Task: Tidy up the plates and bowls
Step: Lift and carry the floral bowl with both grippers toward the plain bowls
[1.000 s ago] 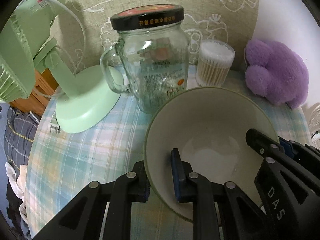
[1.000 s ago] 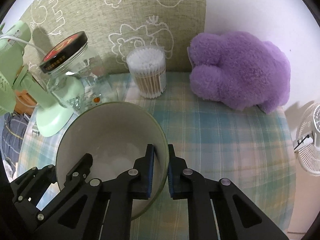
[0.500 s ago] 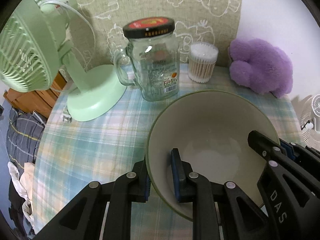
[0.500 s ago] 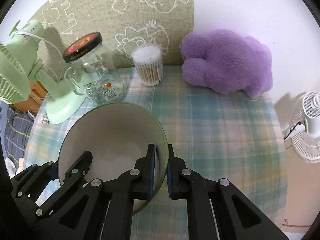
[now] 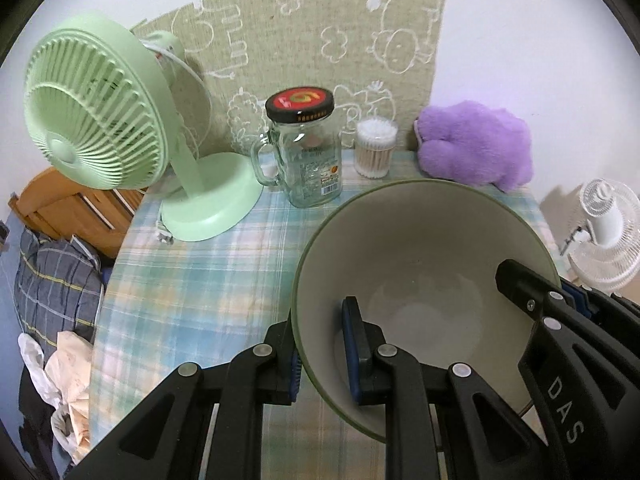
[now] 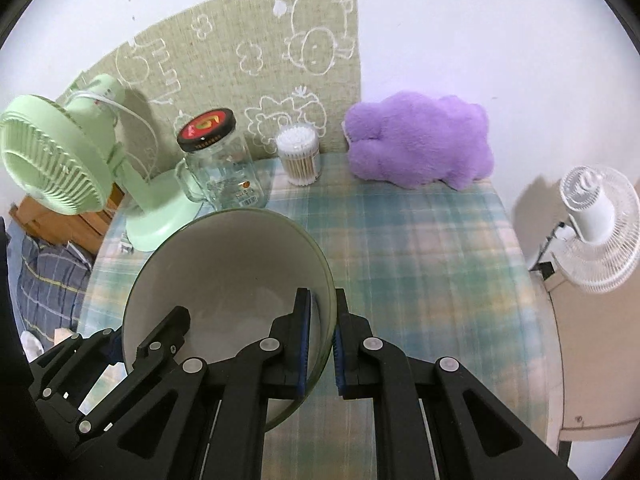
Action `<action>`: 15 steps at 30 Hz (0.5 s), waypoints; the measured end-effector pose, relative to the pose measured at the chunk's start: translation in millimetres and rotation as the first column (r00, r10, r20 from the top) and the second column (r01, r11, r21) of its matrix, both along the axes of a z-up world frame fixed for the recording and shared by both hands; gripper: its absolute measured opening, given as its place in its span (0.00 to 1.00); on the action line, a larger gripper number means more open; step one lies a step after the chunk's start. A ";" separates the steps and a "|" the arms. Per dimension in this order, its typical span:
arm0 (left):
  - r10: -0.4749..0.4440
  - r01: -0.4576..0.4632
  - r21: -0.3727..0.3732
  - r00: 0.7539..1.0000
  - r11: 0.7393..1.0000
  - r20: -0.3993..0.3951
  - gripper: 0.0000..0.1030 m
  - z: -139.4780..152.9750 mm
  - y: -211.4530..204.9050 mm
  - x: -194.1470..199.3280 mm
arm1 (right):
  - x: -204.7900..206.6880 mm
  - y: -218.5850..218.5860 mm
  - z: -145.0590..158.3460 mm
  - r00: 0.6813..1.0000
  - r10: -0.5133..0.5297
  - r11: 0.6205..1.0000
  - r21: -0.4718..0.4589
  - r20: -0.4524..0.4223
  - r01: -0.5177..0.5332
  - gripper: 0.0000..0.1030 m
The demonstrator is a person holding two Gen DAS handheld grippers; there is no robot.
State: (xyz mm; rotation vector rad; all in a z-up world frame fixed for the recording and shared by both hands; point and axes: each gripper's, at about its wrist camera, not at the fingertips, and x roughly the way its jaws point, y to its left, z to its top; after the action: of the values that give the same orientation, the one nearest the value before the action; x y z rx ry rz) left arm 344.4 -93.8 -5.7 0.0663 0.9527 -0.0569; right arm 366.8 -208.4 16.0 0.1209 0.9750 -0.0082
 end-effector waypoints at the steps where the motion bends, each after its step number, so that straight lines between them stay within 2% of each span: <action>1: -0.009 0.009 0.001 1.000 1.000 0.006 0.15 4.6 1.0 -6.5 | -5.6 0.9 4.1 1.000 -0.009 1.000 -0.001 0.004 0.009 0.13; 7: -0.045 0.045 -0.009 0.999 0.999 0.029 0.15 22.7 9.5 -40.1 | -48.2 9.2 28.5 0.998 -0.041 0.999 -0.006 0.036 0.042 0.12; 15: -0.103 0.104 -0.015 0.993 0.994 0.058 0.15 33.7 18.3 -86.2 | -101.8 18.6 46.1 0.994 -0.086 0.996 -0.015 0.063 0.087 0.13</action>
State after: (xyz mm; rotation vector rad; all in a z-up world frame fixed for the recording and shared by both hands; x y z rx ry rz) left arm 258.2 -75.5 28.0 0.1002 0.8907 -0.1586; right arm 264.9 -189.8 62.1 0.1457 0.9063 -0.0923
